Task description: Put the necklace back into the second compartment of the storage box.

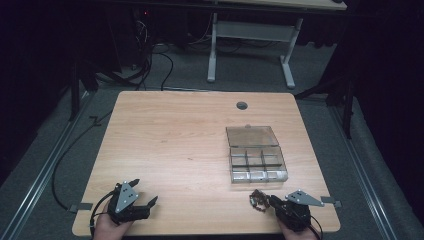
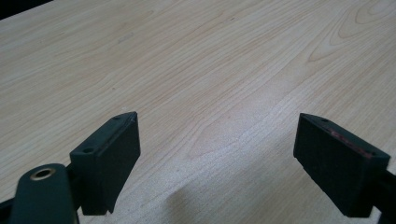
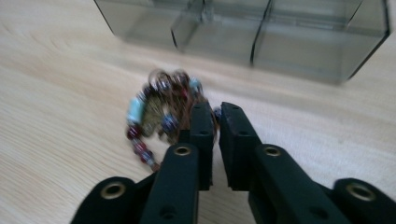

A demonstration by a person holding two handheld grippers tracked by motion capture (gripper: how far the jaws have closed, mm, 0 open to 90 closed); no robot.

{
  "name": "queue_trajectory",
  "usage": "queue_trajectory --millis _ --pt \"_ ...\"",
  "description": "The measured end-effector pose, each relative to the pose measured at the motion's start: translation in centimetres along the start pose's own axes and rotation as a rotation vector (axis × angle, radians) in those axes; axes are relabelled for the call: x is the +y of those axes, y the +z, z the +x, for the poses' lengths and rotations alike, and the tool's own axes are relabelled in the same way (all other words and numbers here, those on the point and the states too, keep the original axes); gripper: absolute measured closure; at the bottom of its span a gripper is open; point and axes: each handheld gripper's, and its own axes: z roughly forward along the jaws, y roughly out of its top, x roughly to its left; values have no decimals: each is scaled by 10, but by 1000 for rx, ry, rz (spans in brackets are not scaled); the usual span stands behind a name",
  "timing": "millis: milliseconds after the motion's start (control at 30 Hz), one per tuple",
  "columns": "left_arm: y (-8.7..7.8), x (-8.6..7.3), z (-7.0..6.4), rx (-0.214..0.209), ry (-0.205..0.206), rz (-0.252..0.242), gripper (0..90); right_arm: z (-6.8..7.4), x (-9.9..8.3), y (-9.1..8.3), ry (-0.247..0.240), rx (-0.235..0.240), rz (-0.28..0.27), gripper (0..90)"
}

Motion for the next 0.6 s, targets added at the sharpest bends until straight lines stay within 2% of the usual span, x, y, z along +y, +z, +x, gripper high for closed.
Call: queue_trajectory --millis 67,100,133,167,200,300,433,533,600 --pt "0 0 0 -1 2 3 152 2 2 -2 0 9 -14 777" --pt "0 0 0 0 3 5 153 10 5 -1 -6 37 -26 656" --pt "0 0 0 0 3 5 153 10 5 -1 -6 37 -26 656" --pt "0 0 0 -1 2 5 153 17 6 4 -11 61 -27 488" --pt "0 0 0 -1 2 5 153 17 6 4 -11 61 -27 488" --pt "0 0 0 -4 0 4 153 18 7 16 -2 48 20 263" --pt "0 0 0 -6 4 3 153 21 6 26 -38 32 59 222" --pt "0 0 0 -8 3 2 153 24 5 30 -57 26 81 224" --pt "0 0 0 -9 3 3 153 24 4 31 -72 15 75 245"
